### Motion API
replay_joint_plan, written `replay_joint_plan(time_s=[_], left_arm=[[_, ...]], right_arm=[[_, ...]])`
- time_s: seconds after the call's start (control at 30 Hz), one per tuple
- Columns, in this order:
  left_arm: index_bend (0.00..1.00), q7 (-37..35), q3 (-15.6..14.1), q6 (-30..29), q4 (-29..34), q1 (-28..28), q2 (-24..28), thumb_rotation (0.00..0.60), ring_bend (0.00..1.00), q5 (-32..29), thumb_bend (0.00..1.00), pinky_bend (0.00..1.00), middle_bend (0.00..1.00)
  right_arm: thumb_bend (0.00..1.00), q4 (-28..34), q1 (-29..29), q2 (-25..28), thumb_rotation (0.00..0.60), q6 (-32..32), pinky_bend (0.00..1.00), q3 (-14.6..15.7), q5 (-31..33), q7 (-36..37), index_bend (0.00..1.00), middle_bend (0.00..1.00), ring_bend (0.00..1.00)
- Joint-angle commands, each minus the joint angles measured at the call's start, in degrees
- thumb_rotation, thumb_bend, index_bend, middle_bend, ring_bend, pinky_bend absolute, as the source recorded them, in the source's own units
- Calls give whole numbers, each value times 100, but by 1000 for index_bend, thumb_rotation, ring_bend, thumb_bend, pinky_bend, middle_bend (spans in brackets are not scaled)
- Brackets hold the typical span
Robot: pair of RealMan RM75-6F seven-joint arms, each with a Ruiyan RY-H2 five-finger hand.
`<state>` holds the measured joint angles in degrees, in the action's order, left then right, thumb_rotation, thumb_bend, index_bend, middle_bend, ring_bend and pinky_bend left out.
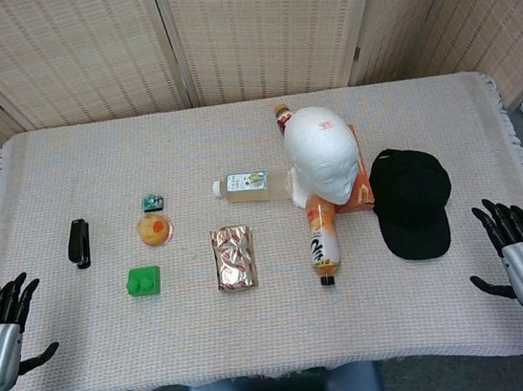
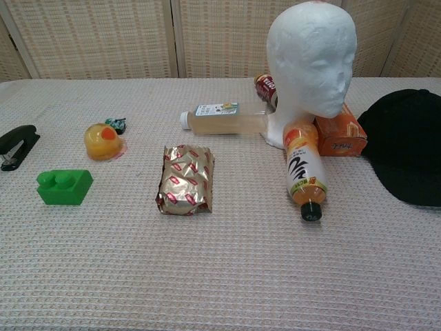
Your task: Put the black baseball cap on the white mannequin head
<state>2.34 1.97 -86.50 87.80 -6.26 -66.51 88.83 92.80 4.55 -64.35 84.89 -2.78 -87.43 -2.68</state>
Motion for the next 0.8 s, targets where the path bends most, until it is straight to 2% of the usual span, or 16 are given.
replay_joint_plan(time_s=[0.03,0.33,0.37,0.43,0.47,0.53,0.6,0.63,0.67,0.7,0.8], left_arm=[[35,55,12,32,35,-5,-27,600,0,-50,160,49,5],[26,-76,6,115,155,-23,14,600,0,-98,159,55,5],[20,-135,20,143,184,-33,18,600,0,-133,159,58,5],[3,-261,37,174,196,-58,30,600,0,-140,159,74,5],[1,-318,39,185,185,-70,36,600,0,-130,159,77,5],[0,-386,18,204,179,-79,53,600,0,-99,158,85,5],[0,-441,-14,220,183,-81,92,600,0,-60,157,87,5],[0,-474,-19,214,195,-77,107,600,0,-52,157,87,4],[0,-523,-18,197,211,-70,125,600,0,-49,157,88,4],[0,-564,-7,171,224,-59,131,600,0,-60,156,90,3],[0,-638,66,-29,180,-7,52,600,0,-59,147,118,1]], right_arm=[[0,-44,-10,-6,600,36,0,-24,15,26,0,0,0],[0,-444,72,-375,600,-149,22,-61,179,-61,0,1,0],[0,-593,75,-505,600,-149,67,-48,176,-145,0,7,5],[0,-868,83,-728,600,-188,282,16,132,-213,0,75,58],[0,-1104,87,-891,600,-136,375,34,60,-268,0,144,119],[0,-1554,92,-1191,600,26,601,34,-87,-292,8,387,352],[0,-2123,110,-1577,600,233,878,-12,-209,-251,80,745,712],[2,-2371,126,-1739,600,299,958,-28,-253,-188,147,876,847],[5,-2688,146,-1952,600,368,987,-63,-271,-70,194,933,911],[12,-2914,165,-2107,600,405,1000,-91,-274,37,282,988,976],[28,-3558,204,-2556,600,468,1000,-138,-258,351,421,1000,1000]])
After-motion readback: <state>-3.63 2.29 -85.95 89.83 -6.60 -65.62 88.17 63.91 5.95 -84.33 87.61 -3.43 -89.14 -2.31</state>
